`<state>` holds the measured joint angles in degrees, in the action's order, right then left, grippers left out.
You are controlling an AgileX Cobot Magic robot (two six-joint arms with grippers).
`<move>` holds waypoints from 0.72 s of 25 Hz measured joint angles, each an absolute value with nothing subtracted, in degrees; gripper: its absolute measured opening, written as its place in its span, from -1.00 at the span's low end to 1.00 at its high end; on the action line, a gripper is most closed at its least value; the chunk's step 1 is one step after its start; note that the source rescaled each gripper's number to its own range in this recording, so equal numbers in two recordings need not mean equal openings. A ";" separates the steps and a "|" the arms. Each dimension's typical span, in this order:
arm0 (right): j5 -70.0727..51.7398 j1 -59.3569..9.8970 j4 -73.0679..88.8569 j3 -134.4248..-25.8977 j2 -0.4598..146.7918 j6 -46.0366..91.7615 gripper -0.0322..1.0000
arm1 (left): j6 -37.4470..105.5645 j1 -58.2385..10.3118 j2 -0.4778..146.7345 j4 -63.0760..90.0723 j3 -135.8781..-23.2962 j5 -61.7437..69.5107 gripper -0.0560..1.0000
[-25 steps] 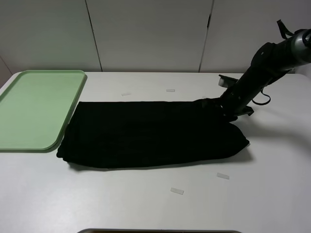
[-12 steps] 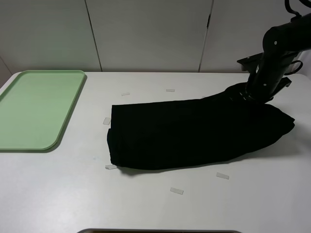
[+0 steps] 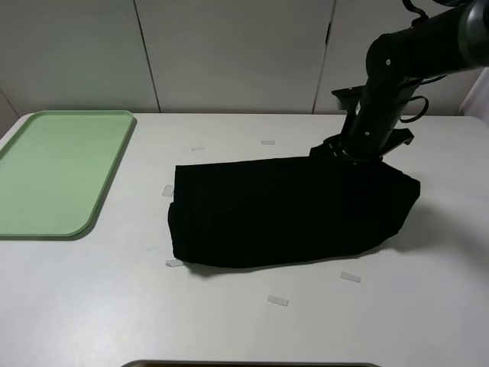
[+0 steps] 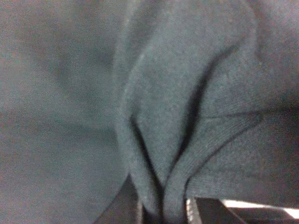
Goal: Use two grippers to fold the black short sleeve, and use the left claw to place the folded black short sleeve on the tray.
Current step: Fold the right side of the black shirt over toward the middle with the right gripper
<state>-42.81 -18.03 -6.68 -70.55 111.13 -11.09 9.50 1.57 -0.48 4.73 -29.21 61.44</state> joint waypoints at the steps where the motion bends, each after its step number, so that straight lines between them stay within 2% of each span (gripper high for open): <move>1: -42.25 -19.51 -5.23 -70.55 111.13 -12.58 -0.72 | 9.50 1.57 -0.48 4.73 -29.21 61.44 1.00; 8: -39.76 -22.52 3.39 -70.55 111.80 -13.41 -0.72 | 9.50 1.57 -0.48 4.73 -29.21 61.44 1.00; 10: -38.51 -22.76 5.39 -70.55 111.98 -12.24 -0.63 | 9.50 1.57 -0.48 4.73 -29.21 61.44 1.00; 13: -36.74 -22.76 6.62 -70.55 111.98 -11.62 -0.17 | 9.50 1.57 -0.48 4.73 -29.21 61.44 1.00; 14: -36.55 -22.76 7.18 -70.55 111.98 -11.58 0.05 | 9.50 1.57 -0.48 4.73 -29.21 61.44 1.00; 15: -36.55 -22.76 7.18 -70.55 111.98 -11.58 0.05 | 9.50 1.57 -0.48 4.73 -29.21 61.44 1.00; 16: -36.28 -22.76 7.85 -70.55 112.00 -11.36 0.29 | 9.50 1.57 -0.48 4.73 -29.21 61.44 1.00; 18: -35.86 -22.76 9.95 -70.55 112.04 -9.48 0.58 | 9.50 1.57 -0.48 4.73 -29.21 61.44 1.00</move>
